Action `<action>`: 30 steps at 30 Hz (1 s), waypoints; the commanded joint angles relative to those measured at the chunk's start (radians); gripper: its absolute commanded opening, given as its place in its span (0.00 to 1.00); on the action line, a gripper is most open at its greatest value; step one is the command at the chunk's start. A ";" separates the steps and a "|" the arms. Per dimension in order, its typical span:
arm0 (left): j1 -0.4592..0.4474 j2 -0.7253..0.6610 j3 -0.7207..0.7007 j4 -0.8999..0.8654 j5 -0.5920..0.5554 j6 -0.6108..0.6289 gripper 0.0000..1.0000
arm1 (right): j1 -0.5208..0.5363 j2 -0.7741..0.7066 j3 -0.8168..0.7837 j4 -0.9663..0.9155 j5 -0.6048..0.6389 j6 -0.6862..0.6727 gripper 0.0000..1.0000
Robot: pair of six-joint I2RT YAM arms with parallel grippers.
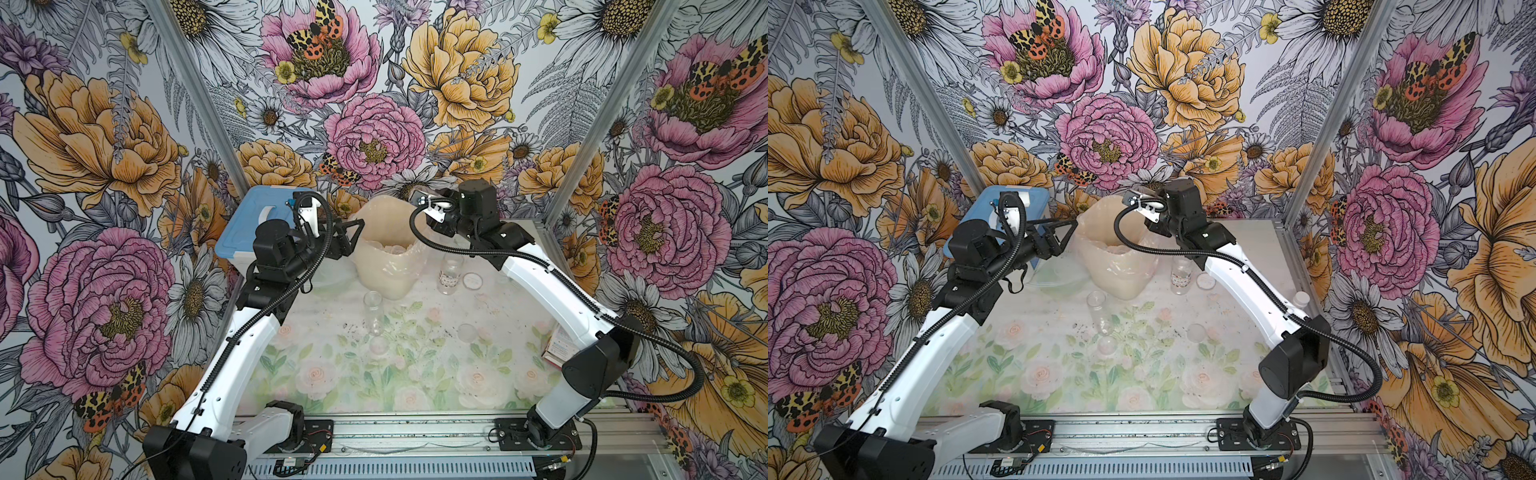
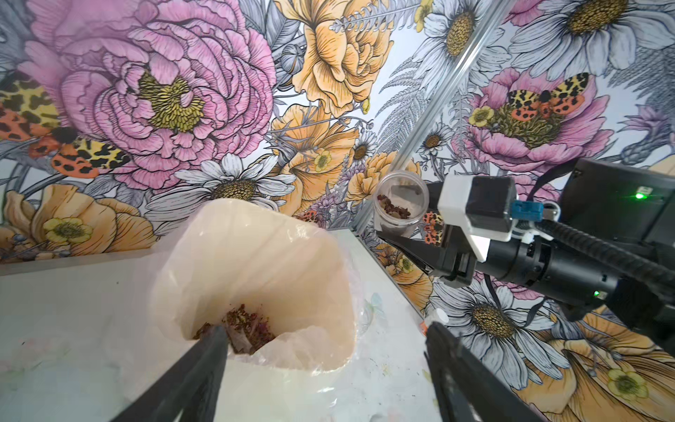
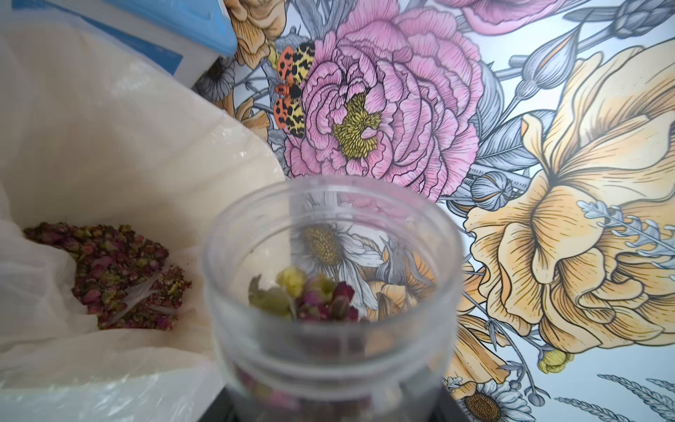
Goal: Empty the moldy dried flower tea in the jars
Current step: Adjust the jar.
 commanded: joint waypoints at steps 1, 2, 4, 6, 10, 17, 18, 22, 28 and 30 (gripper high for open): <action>-0.016 0.059 0.106 -0.116 0.135 -0.018 0.81 | -0.012 -0.056 -0.037 0.012 -0.165 0.174 0.18; -0.030 0.080 0.139 -0.138 0.143 -0.012 0.80 | -0.016 -0.068 -0.053 0.012 -0.195 0.201 0.19; -0.056 0.117 0.193 -0.173 0.148 0.001 0.79 | -0.021 -0.085 -0.076 0.013 -0.249 0.243 0.19; -0.078 0.150 0.237 -0.204 0.145 0.009 0.78 | -0.020 -0.101 -0.106 0.014 -0.289 0.265 0.19; -0.112 0.217 0.324 -0.253 0.174 0.010 0.73 | -0.021 -0.129 -0.158 0.013 -0.328 0.284 0.19; -0.155 0.324 0.463 -0.413 0.179 0.060 0.63 | -0.021 -0.147 -0.207 0.013 -0.334 0.280 0.20; -0.159 0.339 0.479 -0.436 0.179 0.067 0.61 | -0.021 -0.147 -0.209 0.013 -0.337 0.279 0.20; -0.172 0.397 0.553 -0.514 0.188 0.090 0.53 | -0.020 -0.140 -0.208 0.014 -0.352 0.279 0.20; -0.186 0.474 0.663 -0.637 0.182 0.140 0.45 | -0.012 -0.135 -0.200 0.012 -0.356 0.265 0.21; -0.191 0.483 0.679 -0.651 0.175 0.147 0.44 | -0.005 -0.135 -0.199 0.012 -0.348 0.253 0.22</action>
